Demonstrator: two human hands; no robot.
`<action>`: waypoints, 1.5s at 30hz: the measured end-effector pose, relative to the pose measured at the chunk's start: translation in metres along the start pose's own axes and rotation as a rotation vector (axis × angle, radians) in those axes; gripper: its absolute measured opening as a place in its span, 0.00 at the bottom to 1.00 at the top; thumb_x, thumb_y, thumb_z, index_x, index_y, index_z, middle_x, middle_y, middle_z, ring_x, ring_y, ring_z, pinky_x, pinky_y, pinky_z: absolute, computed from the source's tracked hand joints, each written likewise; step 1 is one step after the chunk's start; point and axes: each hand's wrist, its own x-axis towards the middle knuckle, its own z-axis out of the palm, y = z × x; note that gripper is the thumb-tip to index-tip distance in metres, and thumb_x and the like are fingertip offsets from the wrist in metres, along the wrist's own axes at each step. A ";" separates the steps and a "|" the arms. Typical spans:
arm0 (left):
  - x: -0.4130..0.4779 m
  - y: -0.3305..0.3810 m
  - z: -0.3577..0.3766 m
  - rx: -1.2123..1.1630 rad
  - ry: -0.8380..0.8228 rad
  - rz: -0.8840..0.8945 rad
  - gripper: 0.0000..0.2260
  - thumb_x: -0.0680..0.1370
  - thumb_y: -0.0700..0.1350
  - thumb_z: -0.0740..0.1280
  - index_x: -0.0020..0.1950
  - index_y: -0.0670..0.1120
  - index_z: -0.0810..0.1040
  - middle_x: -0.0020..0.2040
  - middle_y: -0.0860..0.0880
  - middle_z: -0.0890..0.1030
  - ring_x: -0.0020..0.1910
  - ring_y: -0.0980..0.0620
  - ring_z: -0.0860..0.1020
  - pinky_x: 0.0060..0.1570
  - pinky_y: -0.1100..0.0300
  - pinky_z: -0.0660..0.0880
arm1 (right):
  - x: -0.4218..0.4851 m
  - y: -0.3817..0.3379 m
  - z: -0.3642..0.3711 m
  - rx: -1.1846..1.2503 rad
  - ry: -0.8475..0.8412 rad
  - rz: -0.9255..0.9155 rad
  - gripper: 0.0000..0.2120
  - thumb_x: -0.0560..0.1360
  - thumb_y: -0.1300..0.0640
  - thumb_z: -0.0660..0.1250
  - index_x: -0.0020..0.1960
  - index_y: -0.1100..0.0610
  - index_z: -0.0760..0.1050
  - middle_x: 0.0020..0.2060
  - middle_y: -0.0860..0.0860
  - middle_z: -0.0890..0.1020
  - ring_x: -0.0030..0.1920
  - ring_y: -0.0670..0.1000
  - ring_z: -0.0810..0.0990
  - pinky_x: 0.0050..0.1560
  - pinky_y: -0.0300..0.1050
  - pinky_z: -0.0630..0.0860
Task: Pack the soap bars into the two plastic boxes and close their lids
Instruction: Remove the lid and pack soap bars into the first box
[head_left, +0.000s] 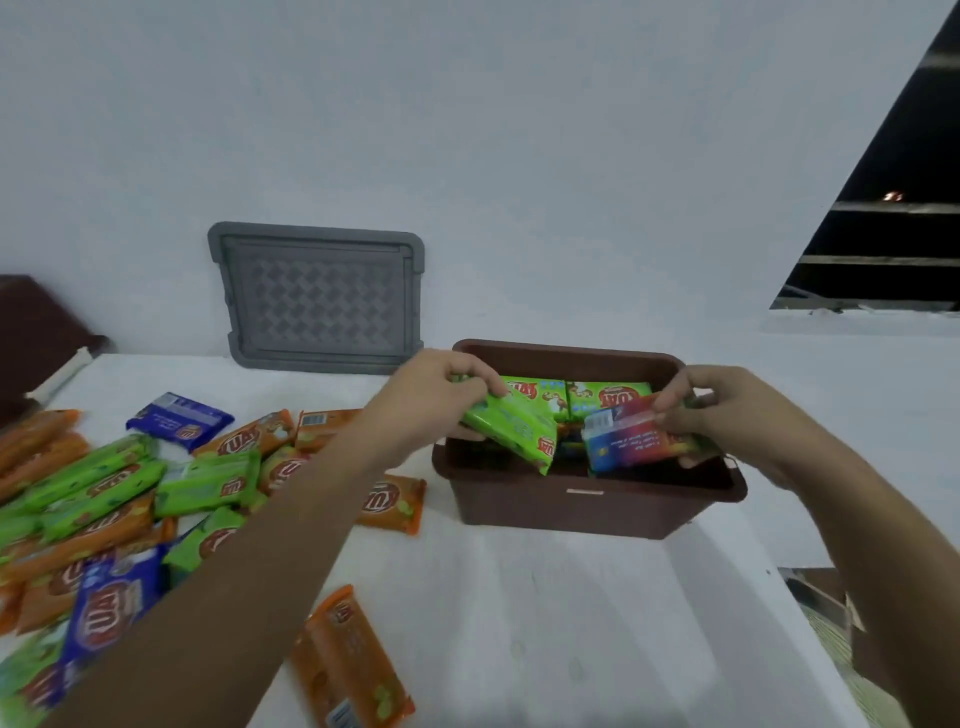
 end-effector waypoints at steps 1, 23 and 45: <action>0.011 0.000 0.010 0.025 0.000 -0.012 0.13 0.79 0.36 0.61 0.42 0.46 0.83 0.49 0.43 0.79 0.48 0.47 0.81 0.42 0.55 0.83 | 0.008 0.003 0.001 -0.046 -0.012 0.007 0.03 0.74 0.67 0.69 0.44 0.62 0.75 0.45 0.58 0.80 0.39 0.54 0.81 0.29 0.44 0.80; 0.061 -0.026 0.068 0.721 -0.148 -0.174 0.12 0.72 0.36 0.71 0.52 0.46 0.78 0.50 0.45 0.78 0.44 0.47 0.77 0.41 0.59 0.73 | 0.069 0.047 0.037 -0.410 -0.080 0.172 0.08 0.75 0.65 0.63 0.46 0.63 0.82 0.44 0.57 0.83 0.45 0.54 0.81 0.47 0.46 0.79; 0.082 -0.036 0.076 1.091 -0.470 -0.250 0.13 0.79 0.44 0.62 0.60 0.41 0.79 0.53 0.45 0.79 0.47 0.49 0.73 0.49 0.56 0.73 | 0.069 0.036 0.041 -0.610 -0.280 0.258 0.12 0.76 0.55 0.65 0.54 0.60 0.80 0.51 0.57 0.82 0.53 0.56 0.80 0.55 0.49 0.77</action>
